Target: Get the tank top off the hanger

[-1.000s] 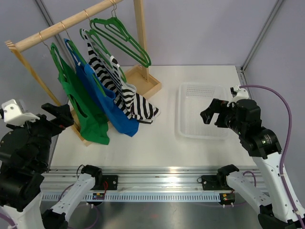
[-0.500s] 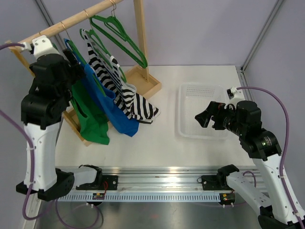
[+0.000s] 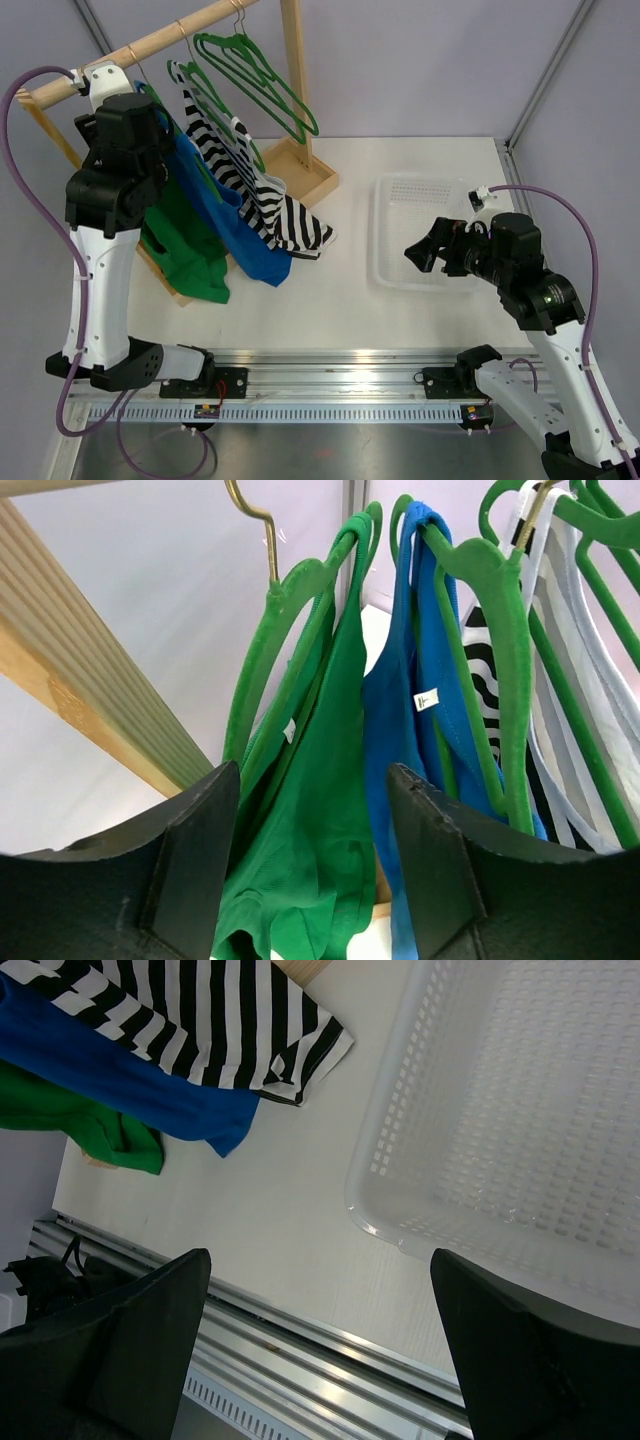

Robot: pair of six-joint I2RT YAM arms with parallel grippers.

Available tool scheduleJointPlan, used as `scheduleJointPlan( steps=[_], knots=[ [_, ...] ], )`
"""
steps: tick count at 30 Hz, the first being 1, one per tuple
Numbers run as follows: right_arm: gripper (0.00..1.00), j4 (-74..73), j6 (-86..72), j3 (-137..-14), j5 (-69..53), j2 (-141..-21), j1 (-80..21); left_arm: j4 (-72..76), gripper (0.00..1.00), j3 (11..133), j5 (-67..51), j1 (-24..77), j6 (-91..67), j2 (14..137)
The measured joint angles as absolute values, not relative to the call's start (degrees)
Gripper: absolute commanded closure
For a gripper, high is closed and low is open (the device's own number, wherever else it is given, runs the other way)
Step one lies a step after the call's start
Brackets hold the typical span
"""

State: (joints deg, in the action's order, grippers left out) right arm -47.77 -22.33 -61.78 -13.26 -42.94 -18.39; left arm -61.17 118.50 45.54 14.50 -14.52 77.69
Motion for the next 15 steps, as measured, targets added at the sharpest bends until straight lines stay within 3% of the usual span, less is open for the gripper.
scheduleJointPlan(
  steps=[9, 15],
  knots=[
    [0.01, -46.89, -22.39, -60.2, -14.5, -43.86, -18.39, -58.24, 0.28, 116.38, 42.92, 14.52, -11.33, 71.7],
    [0.01, -46.33, -22.41, -59.88, -14.7, -44.03, -18.39, -56.38, 0.29, 115.77, 42.96, 14.5, -9.87, 69.52]
  ],
)
